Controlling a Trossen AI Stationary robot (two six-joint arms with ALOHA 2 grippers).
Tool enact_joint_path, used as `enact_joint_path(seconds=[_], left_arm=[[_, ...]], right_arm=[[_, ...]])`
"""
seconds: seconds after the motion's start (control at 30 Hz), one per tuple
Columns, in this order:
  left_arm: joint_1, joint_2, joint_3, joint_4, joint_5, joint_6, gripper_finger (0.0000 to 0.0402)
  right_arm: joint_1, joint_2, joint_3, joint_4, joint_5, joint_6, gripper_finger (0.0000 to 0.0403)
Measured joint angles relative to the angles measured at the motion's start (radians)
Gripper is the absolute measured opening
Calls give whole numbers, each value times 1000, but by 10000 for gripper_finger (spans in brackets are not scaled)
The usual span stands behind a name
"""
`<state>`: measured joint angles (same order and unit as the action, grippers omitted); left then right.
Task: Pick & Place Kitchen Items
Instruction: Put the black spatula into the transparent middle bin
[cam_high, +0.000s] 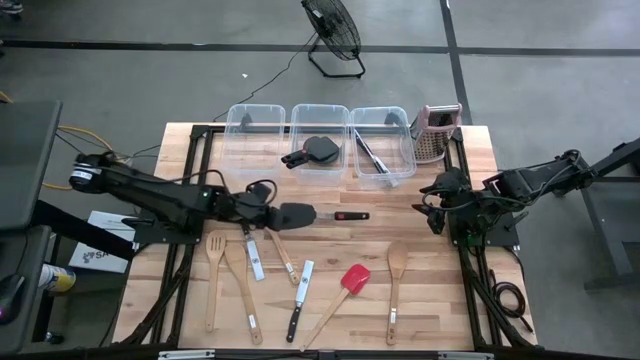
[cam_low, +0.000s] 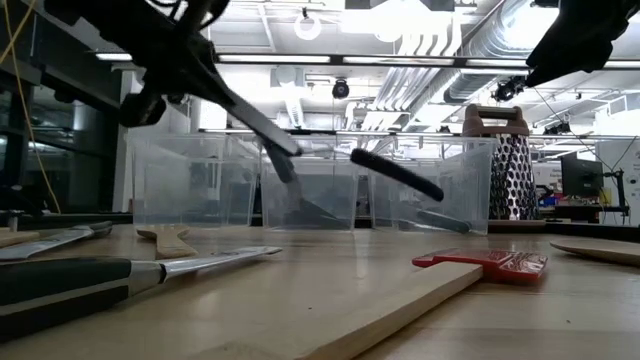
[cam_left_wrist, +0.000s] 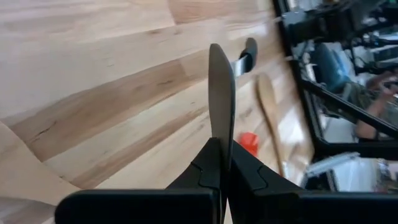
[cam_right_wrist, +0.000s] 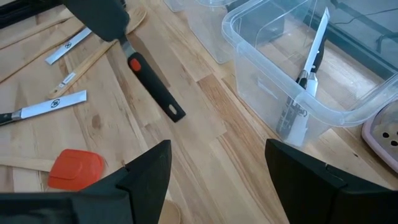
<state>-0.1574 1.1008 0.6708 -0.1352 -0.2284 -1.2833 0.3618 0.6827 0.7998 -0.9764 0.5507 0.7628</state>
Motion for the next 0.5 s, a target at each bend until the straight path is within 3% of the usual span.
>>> enact_joint_path(seconds=[0.5], left_arm=[[0, -125, 0, 5, 66, 111, 0]], right_arm=[[0, 0, 0, 0, 0, 21, 251]])
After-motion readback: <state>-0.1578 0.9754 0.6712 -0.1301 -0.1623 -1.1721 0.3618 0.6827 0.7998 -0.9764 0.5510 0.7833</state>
